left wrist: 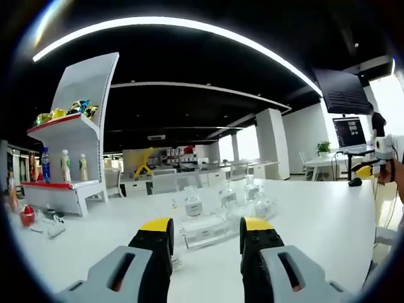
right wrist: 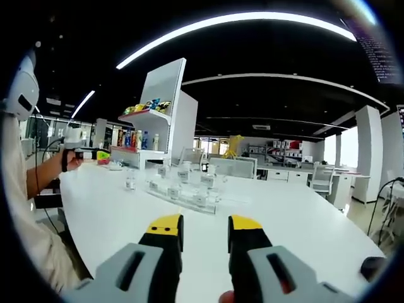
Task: Identify the label on the chemical reagent bottle, grasp the chemical reagent bottle, and place it in the designated position on the reagent rack
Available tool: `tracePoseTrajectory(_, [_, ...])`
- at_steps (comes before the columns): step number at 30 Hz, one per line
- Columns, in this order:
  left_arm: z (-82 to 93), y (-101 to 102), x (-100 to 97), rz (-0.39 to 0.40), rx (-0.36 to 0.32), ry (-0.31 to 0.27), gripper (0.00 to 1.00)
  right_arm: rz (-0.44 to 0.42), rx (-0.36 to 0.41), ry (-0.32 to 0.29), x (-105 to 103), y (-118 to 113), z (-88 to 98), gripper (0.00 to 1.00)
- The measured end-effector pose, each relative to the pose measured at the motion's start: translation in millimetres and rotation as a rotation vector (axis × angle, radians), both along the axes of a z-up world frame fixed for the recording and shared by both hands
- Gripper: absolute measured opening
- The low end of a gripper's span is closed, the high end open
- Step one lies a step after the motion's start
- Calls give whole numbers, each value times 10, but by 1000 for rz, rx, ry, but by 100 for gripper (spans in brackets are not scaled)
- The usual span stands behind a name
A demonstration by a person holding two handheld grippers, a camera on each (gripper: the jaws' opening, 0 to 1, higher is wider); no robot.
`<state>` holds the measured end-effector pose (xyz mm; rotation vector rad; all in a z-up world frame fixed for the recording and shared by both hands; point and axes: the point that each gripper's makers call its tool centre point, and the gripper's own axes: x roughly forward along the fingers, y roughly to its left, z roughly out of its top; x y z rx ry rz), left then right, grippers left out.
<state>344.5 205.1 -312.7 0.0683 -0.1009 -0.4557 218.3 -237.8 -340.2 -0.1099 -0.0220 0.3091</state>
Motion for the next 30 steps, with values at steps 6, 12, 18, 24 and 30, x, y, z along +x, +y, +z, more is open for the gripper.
tracePoseTrajectory(6, [-7, 79, -89, 0, -2, 0, 42, 0, 11, -10, 21, 13, 15, 28])
tracePoseTrajectory(12, [-86, 187, -141, 1, -7, 13, 43, 5, 11, -5, 45, 44, -7, 28])
tracePoseTrajectory(18, [-165, 302, -235, 9, -35, 21, 43, 11, 6, 11, 88, 94, -56, 28])
tracePoseTrajectory(24, [-220, 412, -326, 30, -44, 31, 43, 22, 11, -10, 103, 145, -9, 28])
tracePoseTrajectory(30, [-246, 461, -392, 42, -20, 41, 43, 25, 22, -16, 99, 144, -43, 28])
